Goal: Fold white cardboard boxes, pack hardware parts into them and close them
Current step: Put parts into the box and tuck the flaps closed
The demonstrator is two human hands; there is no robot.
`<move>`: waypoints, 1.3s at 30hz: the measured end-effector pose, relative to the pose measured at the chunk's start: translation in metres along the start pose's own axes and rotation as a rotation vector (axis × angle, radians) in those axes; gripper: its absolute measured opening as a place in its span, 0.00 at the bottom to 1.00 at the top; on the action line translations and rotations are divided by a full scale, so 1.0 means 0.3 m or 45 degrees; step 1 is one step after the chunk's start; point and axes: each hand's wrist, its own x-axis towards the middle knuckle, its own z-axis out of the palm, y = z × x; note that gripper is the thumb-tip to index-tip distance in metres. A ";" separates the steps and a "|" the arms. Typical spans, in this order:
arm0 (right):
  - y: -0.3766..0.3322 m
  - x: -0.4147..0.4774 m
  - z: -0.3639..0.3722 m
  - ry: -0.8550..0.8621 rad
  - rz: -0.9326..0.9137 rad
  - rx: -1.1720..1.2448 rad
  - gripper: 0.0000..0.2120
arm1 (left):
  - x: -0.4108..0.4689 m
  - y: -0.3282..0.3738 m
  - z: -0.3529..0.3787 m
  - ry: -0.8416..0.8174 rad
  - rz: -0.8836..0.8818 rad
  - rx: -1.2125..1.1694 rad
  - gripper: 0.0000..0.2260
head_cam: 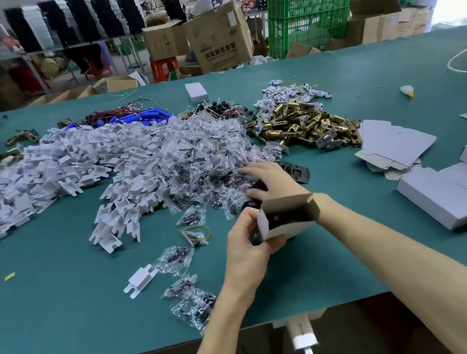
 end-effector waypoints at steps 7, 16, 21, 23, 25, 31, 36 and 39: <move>0.058 -0.014 -0.029 0.223 0.043 0.116 0.10 | 0.002 0.010 0.007 -0.020 -0.049 -0.027 0.12; 0.044 -0.072 -0.111 0.385 0.197 0.394 0.03 | 0.000 0.012 0.008 0.040 -0.082 -0.034 0.17; -0.013 -0.131 -0.210 0.564 0.339 0.800 0.02 | -0.006 0.026 0.009 0.151 -0.088 -0.109 0.18; -0.055 -0.160 -0.268 0.555 0.277 0.906 0.02 | -0.010 0.028 0.009 0.155 -0.087 -0.106 0.19; -0.103 -0.190 -0.327 0.538 0.137 0.922 0.06 | -0.012 0.030 0.011 0.151 -0.082 -0.091 0.20; -0.244 -0.265 -0.399 0.480 -0.273 0.438 0.09 | -0.011 0.032 0.014 0.123 -0.044 -0.078 0.24; -0.242 -0.280 -0.372 0.306 -0.301 -0.008 0.07 | -0.012 0.025 0.012 0.070 -0.019 -0.064 0.29; -0.216 -0.284 -0.353 0.241 -0.196 -0.119 0.06 | -0.011 0.020 0.010 0.071 -0.015 -0.061 0.32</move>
